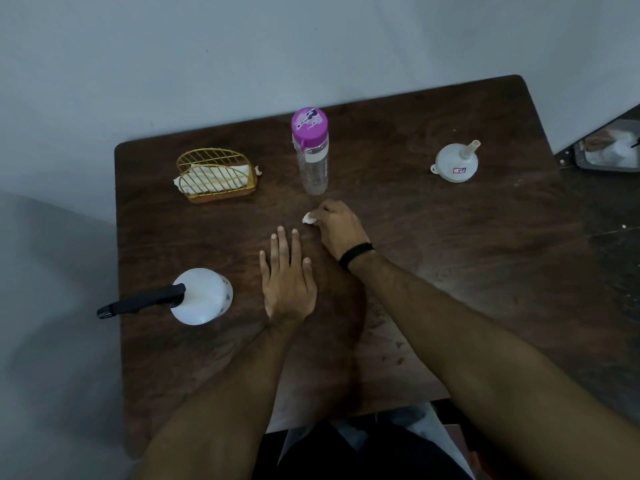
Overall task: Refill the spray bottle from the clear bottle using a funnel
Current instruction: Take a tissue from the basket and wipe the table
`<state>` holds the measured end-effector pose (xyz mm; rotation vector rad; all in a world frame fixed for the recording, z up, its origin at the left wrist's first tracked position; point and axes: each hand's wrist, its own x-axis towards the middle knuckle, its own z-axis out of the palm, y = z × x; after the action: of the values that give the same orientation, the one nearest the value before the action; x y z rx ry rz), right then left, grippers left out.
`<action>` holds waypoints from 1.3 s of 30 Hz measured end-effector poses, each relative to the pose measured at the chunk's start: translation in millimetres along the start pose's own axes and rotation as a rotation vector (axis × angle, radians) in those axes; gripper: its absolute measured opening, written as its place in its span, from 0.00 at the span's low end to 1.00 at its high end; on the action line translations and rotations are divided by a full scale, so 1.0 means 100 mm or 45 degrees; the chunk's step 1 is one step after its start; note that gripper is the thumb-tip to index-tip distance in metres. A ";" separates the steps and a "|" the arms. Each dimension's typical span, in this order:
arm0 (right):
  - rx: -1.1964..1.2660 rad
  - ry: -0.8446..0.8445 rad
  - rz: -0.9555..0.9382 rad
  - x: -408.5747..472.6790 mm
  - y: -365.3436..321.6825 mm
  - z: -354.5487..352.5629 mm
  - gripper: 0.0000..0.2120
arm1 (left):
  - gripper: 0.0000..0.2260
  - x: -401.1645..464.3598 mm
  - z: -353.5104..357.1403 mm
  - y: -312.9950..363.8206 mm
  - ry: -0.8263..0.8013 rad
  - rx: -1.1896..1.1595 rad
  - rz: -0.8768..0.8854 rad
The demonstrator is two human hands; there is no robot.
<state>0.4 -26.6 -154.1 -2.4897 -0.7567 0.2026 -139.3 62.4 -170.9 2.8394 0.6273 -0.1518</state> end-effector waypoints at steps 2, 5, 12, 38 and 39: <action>-0.005 0.007 -0.020 -0.04 -0.02 -0.03 0.10 | 0.26 0.00 -0.01 0.00 -0.002 0.008 0.008; 0.013 -0.014 -0.114 -0.36 -0.02 -0.04 0.10 | 0.26 0.00 0.00 0.00 0.002 -0.001 0.007; 0.072 -0.154 -0.300 -1.41 0.00 0.02 0.12 | 0.26 -0.01 -0.02 0.01 0.030 -0.028 0.002; 0.131 -0.206 -0.087 -1.46 0.07 -0.29 0.15 | 0.27 -0.07 -0.01 0.05 0.053 -0.019 -0.030; 0.138 -0.186 -0.068 -1.30 0.13 -0.33 0.15 | 0.27 -0.06 -0.02 0.06 0.054 -0.018 -0.033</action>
<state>-91.9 -122.3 -134.2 -2.3682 -0.8475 0.3989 -142.0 55.3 -167.1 2.8287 0.6713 -0.0913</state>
